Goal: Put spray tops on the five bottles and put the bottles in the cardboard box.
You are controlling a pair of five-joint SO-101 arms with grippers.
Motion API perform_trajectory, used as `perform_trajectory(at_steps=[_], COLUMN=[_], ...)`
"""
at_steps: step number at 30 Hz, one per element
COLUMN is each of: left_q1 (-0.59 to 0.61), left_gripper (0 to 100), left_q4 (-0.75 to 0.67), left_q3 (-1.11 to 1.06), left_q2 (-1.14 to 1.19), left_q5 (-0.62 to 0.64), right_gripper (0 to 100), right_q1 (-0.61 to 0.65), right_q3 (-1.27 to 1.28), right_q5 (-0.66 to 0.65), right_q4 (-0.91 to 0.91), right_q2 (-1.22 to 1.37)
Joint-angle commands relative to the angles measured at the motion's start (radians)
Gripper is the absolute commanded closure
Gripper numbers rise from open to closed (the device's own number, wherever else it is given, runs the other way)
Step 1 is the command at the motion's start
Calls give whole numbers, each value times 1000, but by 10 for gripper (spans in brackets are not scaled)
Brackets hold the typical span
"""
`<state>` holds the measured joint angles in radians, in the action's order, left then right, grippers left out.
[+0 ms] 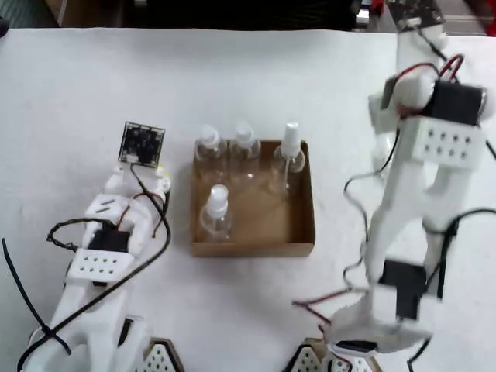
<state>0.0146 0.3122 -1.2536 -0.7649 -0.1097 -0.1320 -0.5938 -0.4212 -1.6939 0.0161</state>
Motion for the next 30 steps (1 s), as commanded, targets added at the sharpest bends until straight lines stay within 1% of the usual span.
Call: perform_trajectory(at_steps=[1,3,6,9,11,13,16,18,21,24,27,30], left_q1=[-7,-7,-7,-5,-5,-5,-5,-5,-5,-5,-1,21], left_gripper=[978,978,978,978,978,978,978,978,978,978,978,978], left_q4=[-26,-26,-26,-26,-26,-26,-26,-26,-26,-26,-26,-38], left_q3=[5,5,5,5,5,5,5,5,5,5,5,5], left_q2=[2,2,2,2,2,2,2,2,2,2,2,2], left_q5=[5,5,5,5,5,5,5,5,5,5,5,5], right_gripper=[982,981,981,981,981,981,982,982,982,982,982,982], right_q1=[62,105,171,263,328,366,380,380,380,381,381,420], right_q3=[138,226,367,569,736,916,1181,1332,1496,1608,1706,1821], right_q5=[18,21,109,164,170,175,190,245,290,310,364,394], right_q4=[-19,-7,47,157,265,403,625,756,909,1027,1070,1109], right_q2=[-236,-354,-549,-754,-895,-1038,-1234,-1346,-1461,-1509,-1526,-1538])
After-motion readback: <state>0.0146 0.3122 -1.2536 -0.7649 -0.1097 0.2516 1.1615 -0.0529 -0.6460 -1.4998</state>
